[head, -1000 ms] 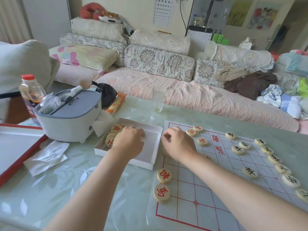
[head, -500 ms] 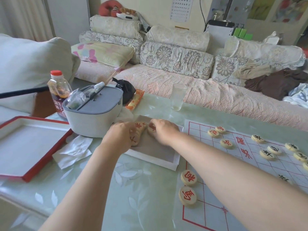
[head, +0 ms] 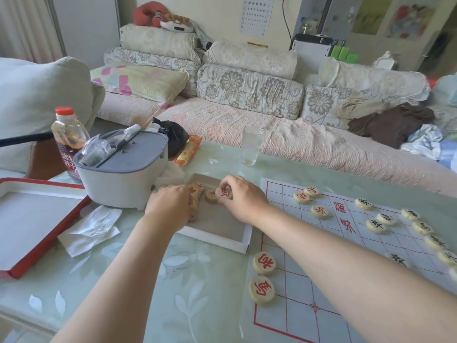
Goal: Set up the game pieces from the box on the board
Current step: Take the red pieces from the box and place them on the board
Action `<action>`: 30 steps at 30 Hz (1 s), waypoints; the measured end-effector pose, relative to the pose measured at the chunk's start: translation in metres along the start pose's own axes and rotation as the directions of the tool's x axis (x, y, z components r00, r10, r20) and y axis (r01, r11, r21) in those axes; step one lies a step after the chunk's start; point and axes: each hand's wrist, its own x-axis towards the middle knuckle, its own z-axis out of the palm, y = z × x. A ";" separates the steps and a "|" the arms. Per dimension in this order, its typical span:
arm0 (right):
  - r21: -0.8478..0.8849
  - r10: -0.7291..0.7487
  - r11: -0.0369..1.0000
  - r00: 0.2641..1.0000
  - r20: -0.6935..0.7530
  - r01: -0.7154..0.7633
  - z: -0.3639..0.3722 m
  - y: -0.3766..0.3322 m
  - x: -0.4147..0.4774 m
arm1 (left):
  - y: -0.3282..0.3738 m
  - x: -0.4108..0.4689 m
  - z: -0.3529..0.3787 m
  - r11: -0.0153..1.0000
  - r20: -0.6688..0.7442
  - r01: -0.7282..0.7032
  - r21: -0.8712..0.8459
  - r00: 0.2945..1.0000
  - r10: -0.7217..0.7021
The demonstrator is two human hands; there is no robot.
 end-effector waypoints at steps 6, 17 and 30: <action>0.073 0.116 0.991 0.991 -0.071 -0.111 -0.038 0.039 -0.016 | 0.031 0.001 0.001 0.959 -0.028 -0.008 -0.285 1.000 -0.001; 0.098 0.375 0.926 0.920 -0.112 -0.366 -0.073 0.126 -0.039 | 0.107 0.009 0.017 0.642 0.109 0.077 -0.763 0.994 0.010; 0.033 0.360 0.933 0.933 -0.024 -0.359 -0.036 0.137 0.019 | 0.107 0.042 0.040 0.518 0.158 0.172 -0.838 0.985 -0.072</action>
